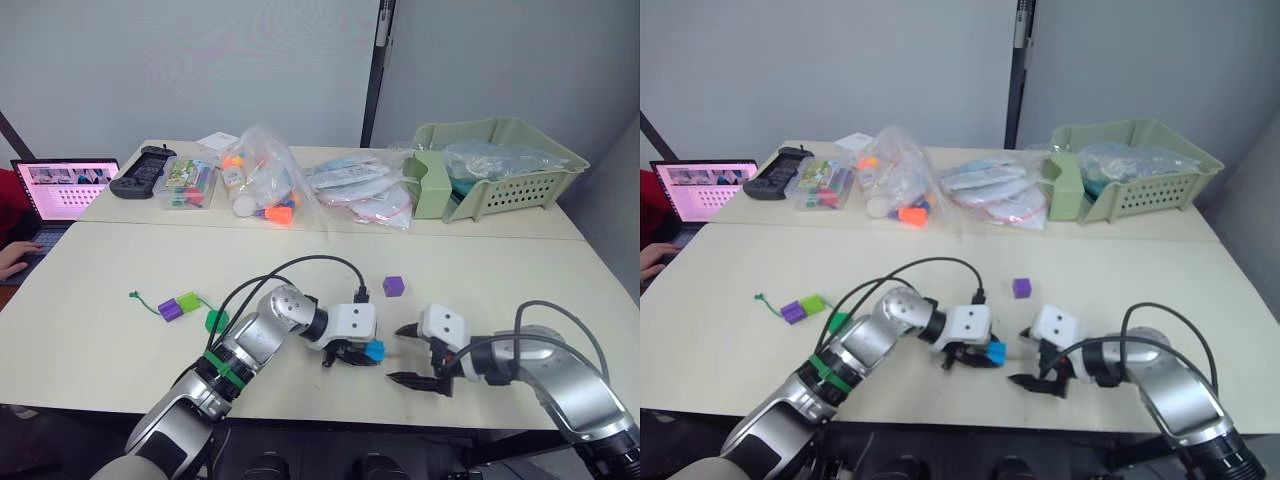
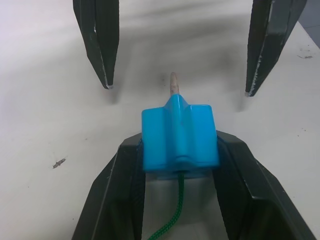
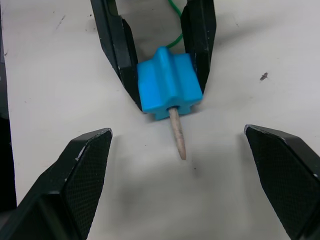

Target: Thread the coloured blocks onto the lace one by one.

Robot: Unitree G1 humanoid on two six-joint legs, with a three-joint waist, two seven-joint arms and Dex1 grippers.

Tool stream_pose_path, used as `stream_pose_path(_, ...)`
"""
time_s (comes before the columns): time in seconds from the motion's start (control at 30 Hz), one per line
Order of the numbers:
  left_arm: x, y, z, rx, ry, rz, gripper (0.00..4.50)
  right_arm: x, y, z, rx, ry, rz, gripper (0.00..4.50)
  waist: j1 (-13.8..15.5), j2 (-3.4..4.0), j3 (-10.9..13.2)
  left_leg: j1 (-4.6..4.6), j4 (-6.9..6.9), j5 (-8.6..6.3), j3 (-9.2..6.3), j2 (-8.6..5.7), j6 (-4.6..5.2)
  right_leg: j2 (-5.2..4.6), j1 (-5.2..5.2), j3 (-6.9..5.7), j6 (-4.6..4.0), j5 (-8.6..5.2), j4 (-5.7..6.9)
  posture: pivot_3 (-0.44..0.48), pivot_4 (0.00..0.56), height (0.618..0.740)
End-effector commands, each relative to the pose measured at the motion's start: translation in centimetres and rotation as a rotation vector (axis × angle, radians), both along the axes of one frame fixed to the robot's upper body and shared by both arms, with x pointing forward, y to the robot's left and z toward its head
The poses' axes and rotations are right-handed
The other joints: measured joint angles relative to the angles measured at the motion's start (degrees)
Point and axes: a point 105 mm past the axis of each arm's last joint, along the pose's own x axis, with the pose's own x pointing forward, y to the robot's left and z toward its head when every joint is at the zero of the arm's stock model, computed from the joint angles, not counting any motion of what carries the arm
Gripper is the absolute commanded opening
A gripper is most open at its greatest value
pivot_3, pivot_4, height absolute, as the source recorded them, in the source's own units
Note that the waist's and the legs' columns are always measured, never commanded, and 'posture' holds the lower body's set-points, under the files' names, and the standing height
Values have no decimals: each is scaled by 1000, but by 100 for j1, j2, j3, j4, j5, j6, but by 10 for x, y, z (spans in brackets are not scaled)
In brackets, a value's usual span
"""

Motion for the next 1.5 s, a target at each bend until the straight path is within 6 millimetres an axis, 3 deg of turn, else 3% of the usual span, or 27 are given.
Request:
stream_pose_path(0.03,0,-4,7,-9,-33,-23,1383,1,3,7,12,-33,20,4500,0,0,0,0,0,0,0,0,0,0,0,0,0,0,0,0,150,740)
stream_pose_path(0.1,0,-3,7,-8,-33,-24,1383,1,4,7,15,-35,26,4500,-1,0,0,0,0,0,0,0,0,0,0,0,0,0,0,0,150,740)
stream_pose_path(0.2,-1,-2,7,-2,-33,-33,1383,4,6,4,7,-44,41,3689,-2,0,0,1,0,0,0,0,0,1,0,0,0,0,0,0,150,740)
stream_pose_path(0.57,-3,1,6,6,-30,-45,1383,8,6,0,-6,-53,56,0,-2,0,0,2,0,0,0,1,0,1,0,-1,0,0,1,0,150,740)
stream_pose_path(0.77,-2,6,6,14,-31,-44,1383,8,7,3,-7,-63,75,0,-11,1,0,3,0,0,0,2,0,2,0,0,-1,0,2,0,150,740)
stream_pose_path(0.87,2,18,7,24,-31,-19,1383,6,8,5,-5,-69,88,0,-18,1,0,3,0,0,0,2,0,2,0,0,-1,1,2,0,150,740)
stream_pose_path(1.03,10,81,15,68,-11,93,1383,3,9,9,-8,-78,109,0,-85,1,0,2,-3,0,0,9,0,5,-12,2,-3,2,9,0,150,740)
stream_pose_path(1.17,11,156,16,205,-2,197,1383,2,8,11,-15,-80,121,0,-152,1,0,1,-6,0,-1,14,0,8,-20,0,-6,2,15,0,150,740)
stream_pose_path(1.3,16,216,14,321,-8,331,1383,3,8,12,-17,-83,126,0,-140,2,0,4,-7,0,2,13,0,5,-17,-1,-7,1,13,0,150,740)
stream_pose_path(1.43,18,266,13,442,-49,428,1383,3,6,12,-19,-84,133,0,-137,2,-1,4,-7,0,4,13,0,4,-17,-2,-7,1,13,0,150,740)
stream_pose_path(1.5,19,279,14,452,-63,469,1383,4,6,12,-21,-84,136,0,-166,4,-2,9,-7,0,6,17,0,6,-18,-1,-8,2,15,0,150,740)
